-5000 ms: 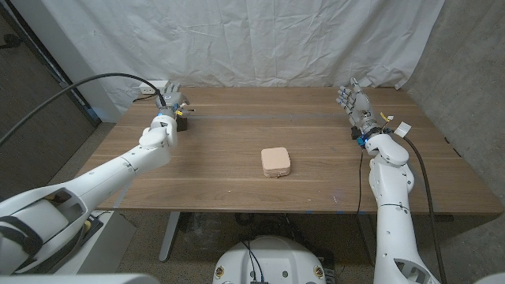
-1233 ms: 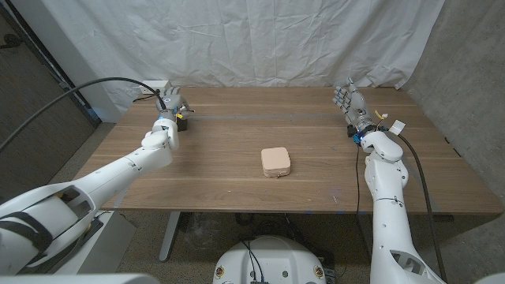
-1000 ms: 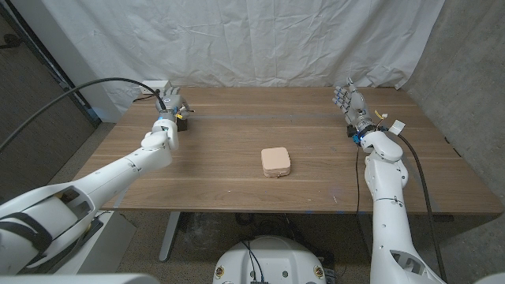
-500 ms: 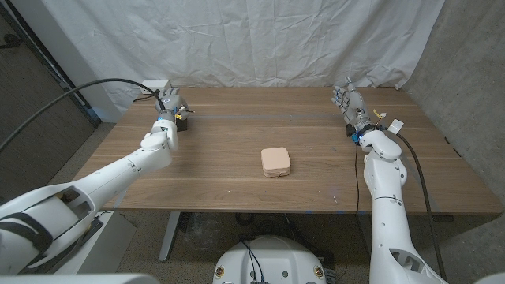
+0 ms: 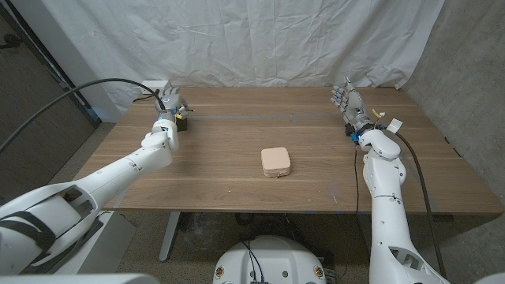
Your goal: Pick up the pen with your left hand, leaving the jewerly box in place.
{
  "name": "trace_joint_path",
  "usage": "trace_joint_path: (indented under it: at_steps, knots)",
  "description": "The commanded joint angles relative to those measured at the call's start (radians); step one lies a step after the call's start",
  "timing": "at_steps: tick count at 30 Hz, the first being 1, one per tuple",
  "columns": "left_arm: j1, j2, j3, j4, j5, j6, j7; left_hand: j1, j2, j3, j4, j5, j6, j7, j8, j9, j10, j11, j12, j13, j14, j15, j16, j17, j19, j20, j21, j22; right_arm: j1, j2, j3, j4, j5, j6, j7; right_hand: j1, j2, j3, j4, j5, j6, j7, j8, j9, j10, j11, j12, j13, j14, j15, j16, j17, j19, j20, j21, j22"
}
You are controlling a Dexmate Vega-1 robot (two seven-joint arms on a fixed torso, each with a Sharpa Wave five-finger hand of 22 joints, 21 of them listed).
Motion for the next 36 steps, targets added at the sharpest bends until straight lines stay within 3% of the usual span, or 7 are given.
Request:
trace_joint_path:
  at_steps: [1,36]
  knots:
    - [-0.007,-0.008,0.004,0.013,-0.004,-0.004,0.017,0.013,0.005,-0.004,0.000,-0.005,0.025,-0.004,0.015,0.008,0.014,-0.007,0.010,0.001,-0.003,-0.051,0.000,0.000,0.005,-0.002,0.010,0.003,0.003,-0.001,0.000,0.001,-0.003,-0.002,-0.002,-0.001,0.002,-0.005,0.001,-0.003,0.006,-0.001,0.003,0.003,0.006,0.000,-0.003,0.005,0.009,0.003,-0.002,0.002,0.009,-0.002,-0.008,0.002]
    - [-0.004,-0.007,-0.002,-0.002,-0.017,0.012,0.031,0.033,0.020,-0.010,-0.003,-0.018,0.067,0.019,0.045,0.010,0.055,-0.012,0.011,0.000,0.022,-0.064,-0.002,-0.007,0.024,-0.001,0.011,0.002,0.015,-0.004,-0.002,0.020,-0.003,0.004,0.001,-0.002,0.004,-0.007,-0.001,-0.003,0.006,-0.001,0.003,0.003,0.005,0.000,-0.003,0.005,0.009,0.003,-0.002,0.002,0.012,-0.002,-0.015,0.002]
